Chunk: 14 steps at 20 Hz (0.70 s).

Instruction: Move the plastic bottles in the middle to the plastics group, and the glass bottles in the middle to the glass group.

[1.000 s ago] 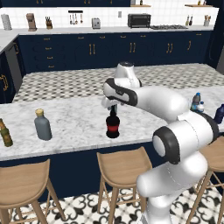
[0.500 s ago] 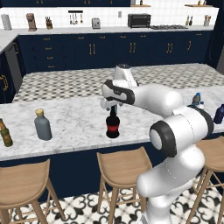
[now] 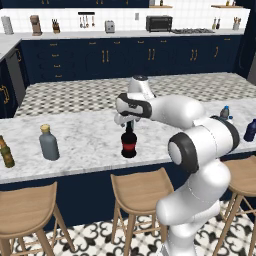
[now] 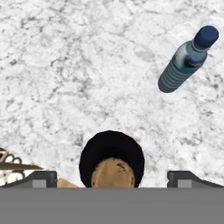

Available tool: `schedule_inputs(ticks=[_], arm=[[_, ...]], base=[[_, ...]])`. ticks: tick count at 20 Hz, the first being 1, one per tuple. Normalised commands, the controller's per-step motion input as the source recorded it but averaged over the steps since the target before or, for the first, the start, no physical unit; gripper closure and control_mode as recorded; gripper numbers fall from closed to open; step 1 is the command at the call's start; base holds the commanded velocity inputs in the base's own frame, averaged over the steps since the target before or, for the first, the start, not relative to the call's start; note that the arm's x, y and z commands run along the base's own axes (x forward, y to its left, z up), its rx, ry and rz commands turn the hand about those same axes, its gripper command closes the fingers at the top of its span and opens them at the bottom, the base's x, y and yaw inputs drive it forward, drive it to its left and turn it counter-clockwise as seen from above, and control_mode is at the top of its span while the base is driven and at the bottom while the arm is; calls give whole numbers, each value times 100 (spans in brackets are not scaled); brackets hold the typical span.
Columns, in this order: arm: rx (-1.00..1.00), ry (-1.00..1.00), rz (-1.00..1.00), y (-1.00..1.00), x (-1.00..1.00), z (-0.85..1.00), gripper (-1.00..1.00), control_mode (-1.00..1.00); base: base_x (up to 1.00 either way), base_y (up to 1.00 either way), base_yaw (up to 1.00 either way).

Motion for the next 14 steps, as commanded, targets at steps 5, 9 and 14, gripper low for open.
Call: schedule_inputs(ticks=[5, 9, 14], arm=[[0, 0, 0, 6, 10, -7, -100, -100], [0, 0, 0, 12, 5, -4, -100, -100], [0, -4, 0, 7, 0, -9, -100, -100]], base=[[0, 0, 0], [0, 0, 0], [0, 0, 0]])
